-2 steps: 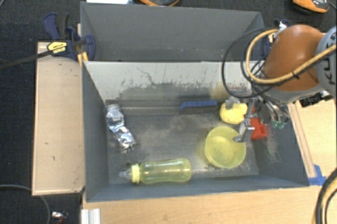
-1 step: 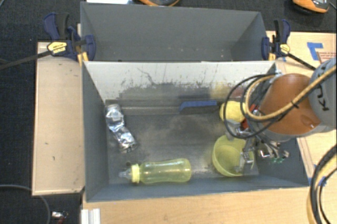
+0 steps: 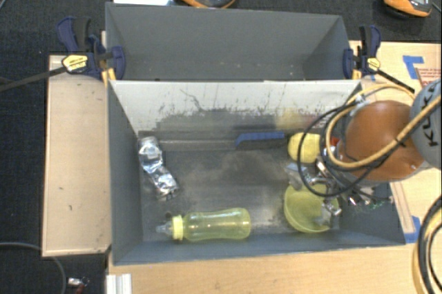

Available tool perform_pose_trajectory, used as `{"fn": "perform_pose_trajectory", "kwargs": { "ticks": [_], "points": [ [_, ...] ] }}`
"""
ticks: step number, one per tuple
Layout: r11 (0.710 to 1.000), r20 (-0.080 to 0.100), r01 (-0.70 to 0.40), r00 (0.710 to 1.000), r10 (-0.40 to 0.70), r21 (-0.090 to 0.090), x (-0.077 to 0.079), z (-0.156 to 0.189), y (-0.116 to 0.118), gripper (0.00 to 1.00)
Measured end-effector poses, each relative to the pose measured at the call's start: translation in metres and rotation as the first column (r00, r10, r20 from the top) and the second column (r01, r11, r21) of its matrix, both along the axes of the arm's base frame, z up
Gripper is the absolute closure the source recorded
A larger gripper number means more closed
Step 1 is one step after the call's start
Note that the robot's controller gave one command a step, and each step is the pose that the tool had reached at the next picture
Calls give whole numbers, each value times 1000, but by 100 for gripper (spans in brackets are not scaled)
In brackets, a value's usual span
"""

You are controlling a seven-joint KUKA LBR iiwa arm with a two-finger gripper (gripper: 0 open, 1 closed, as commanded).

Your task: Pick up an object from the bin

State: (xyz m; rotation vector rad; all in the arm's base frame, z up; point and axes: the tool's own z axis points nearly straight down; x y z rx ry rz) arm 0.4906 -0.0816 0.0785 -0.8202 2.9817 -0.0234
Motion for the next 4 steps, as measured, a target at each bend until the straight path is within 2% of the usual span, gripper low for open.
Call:
{"fn": "perform_pose_trajectory", "kwargs": {
  "ticks": [1, 2, 3, 4],
  "points": [
    [999, -8, -37, 999, 37, 3, 8, -5, 122, 0],
    [938, -4, -347, 938, 347, -22, -13, 21, 21, 0],
    [984, 0, -178, 984, 178, -2, -11, -6, 138, 100],
    [984, 0, -179, 984, 179, -2, -11, -6, 138, 100]
  ]
}}
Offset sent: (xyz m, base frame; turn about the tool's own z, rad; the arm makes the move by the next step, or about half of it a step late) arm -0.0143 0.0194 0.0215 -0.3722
